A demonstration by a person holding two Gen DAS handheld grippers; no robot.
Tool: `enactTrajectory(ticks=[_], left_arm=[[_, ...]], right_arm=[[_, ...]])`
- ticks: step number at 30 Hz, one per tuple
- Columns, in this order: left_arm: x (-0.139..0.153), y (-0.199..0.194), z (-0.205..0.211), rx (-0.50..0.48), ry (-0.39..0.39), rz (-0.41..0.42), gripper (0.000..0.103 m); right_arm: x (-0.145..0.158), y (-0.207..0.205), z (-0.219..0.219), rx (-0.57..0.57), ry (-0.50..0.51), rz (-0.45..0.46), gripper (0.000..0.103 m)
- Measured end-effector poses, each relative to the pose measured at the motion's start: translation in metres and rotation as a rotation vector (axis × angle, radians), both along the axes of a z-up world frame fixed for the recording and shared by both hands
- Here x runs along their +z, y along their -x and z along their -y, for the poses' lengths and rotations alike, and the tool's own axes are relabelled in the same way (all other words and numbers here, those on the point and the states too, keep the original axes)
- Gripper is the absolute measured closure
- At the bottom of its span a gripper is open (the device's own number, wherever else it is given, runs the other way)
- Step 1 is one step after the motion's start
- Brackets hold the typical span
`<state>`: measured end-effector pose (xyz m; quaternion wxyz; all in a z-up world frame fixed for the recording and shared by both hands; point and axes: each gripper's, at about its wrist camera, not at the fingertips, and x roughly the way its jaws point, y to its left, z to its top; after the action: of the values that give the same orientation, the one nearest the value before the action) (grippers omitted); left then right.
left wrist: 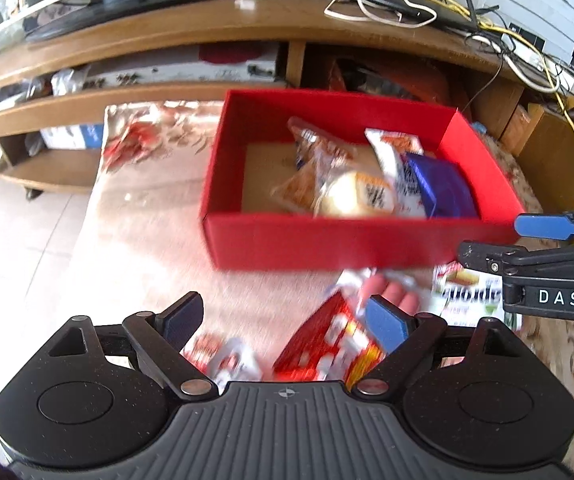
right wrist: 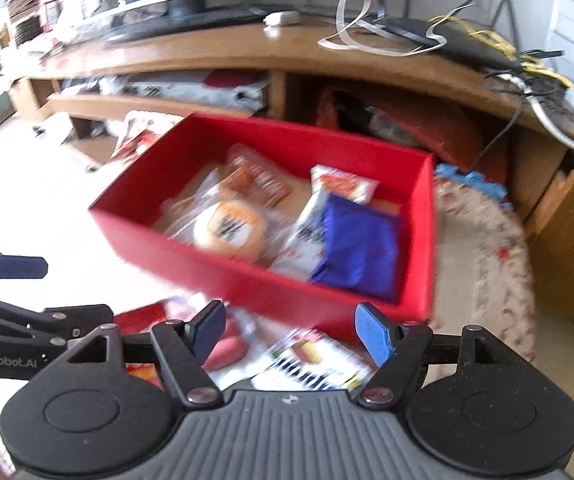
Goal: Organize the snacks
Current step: 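Move both tools out of the box down to the loose snacks beside it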
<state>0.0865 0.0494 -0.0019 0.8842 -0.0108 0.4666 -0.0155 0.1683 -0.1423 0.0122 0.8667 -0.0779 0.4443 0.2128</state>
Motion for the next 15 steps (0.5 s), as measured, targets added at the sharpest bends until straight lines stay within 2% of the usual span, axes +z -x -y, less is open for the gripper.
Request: enactTrajectory(ticks=[4, 15], left_arm=[[-0.005, 0.011, -0.010, 0.007, 0.006, -0.033, 0.011], [-0.006, 0.033, -0.037, 0.059, 0.036, -0.040, 0.011]], right_arm=[[-0.009, 0.013, -0.017, 0.062, -0.003, -0.045, 0.032], [-0.029, 0.023, -0.055, 0.171, -0.005, -0.128, 0.032]])
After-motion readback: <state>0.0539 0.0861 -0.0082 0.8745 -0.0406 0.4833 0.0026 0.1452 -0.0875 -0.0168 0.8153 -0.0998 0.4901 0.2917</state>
